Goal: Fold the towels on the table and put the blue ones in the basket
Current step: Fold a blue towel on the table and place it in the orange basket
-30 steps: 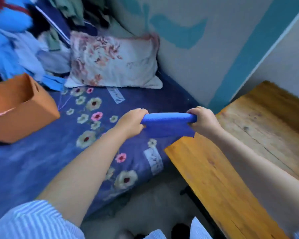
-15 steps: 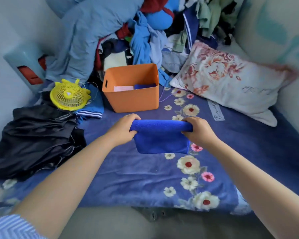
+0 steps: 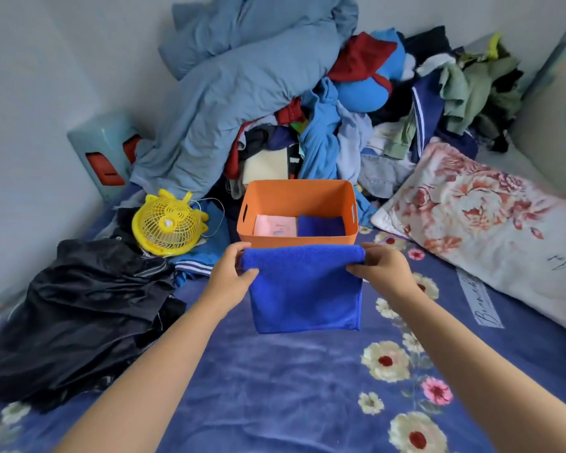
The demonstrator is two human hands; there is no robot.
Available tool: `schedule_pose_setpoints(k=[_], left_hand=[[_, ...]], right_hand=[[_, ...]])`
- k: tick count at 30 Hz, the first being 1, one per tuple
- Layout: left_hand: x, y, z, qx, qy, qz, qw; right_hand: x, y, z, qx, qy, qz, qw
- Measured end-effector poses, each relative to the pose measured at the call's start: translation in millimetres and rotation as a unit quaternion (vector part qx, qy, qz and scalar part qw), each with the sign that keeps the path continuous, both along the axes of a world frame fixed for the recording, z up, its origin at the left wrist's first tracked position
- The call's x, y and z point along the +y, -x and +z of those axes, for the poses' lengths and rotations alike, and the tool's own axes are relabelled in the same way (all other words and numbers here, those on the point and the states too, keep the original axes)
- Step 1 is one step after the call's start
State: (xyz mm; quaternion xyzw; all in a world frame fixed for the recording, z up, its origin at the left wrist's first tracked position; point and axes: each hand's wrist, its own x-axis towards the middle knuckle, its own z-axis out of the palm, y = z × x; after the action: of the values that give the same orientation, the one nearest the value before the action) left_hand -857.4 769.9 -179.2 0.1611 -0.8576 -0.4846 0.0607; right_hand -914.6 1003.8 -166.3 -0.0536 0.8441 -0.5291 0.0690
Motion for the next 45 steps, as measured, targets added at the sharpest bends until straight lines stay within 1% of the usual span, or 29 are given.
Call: schedule_pose_setpoints(k=[3,6,9,12,15,17,21,22,25,28,29,30,32,34,37,40,41,43,45], left_hand=[[-10,57,1,0.01,-0.063,0.049,0.997],[-18,107,0,0.031,-0.12,0.082,0.989],[-29,161,-3,0.05,-0.14,0.11,0.983],[-43,221,-9,0.076,-0.142,0.128,0.979],[-50,259,-22,0.078,-0.099,0.129,0.984],[-56,291,-42,0.061,-0.058,0.143,0.986],[-65,339,-89,0.002,0.017,0.163,0.986],[-69,355,-111,-0.019,0.032,0.174,0.984],[-72,375,-148,-0.051,0.075,0.192,0.977],[-80,394,-194,-0.119,0.158,0.193,0.961],[-82,399,-206,-0.142,0.174,0.19,0.956],[-84,404,-219,-0.163,0.171,0.184,0.954],[-88,415,-244,-0.189,0.136,0.171,0.957],[-93,426,-267,-0.195,0.136,0.16,0.958],[-103,437,-286,-0.184,0.167,0.159,0.956],[-109,440,-293,-0.146,0.211,0.137,0.957],[-110,440,-295,-0.131,0.239,0.12,0.955],[-110,432,-293,-0.064,0.312,0.071,0.945],[-106,424,-301,0.006,0.403,0.0,0.915]], right_hand=[[-15,53,-2,-0.039,0.079,-0.019,0.996],[-30,101,-1,-0.029,0.124,-0.024,0.992],[-48,152,-4,-0.024,0.157,-0.022,0.987],[-69,210,-17,-0.018,0.165,-0.031,0.986],[-82,243,-37,-0.015,0.167,-0.042,0.985],[-96,270,-59,-0.021,0.162,-0.058,0.985],[-121,311,-112,-0.075,0.146,-0.088,0.983],[-130,327,-137,-0.096,0.129,-0.094,0.982],[-144,348,-179,-0.126,0.065,-0.104,0.984],[-157,369,-230,-0.194,0.012,-0.122,0.973],[-159,373,-243,-0.218,-0.002,-0.125,0.968],[-162,377,-255,-0.243,-0.009,-0.127,0.962],[-166,384,-279,-0.29,-0.001,-0.143,0.946],[-171,391,-298,-0.314,0.008,-0.155,0.937],[-182,401,-317,-0.33,0.012,-0.152,0.932],[-190,413,-326,-0.303,0.003,-0.14,0.943],[-192,416,-329,-0.288,-0.014,-0.127,0.949],[-195,417,-326,-0.247,-0.085,-0.054,0.964],[-200,411,-326,-0.21,-0.16,0.003,0.965]])
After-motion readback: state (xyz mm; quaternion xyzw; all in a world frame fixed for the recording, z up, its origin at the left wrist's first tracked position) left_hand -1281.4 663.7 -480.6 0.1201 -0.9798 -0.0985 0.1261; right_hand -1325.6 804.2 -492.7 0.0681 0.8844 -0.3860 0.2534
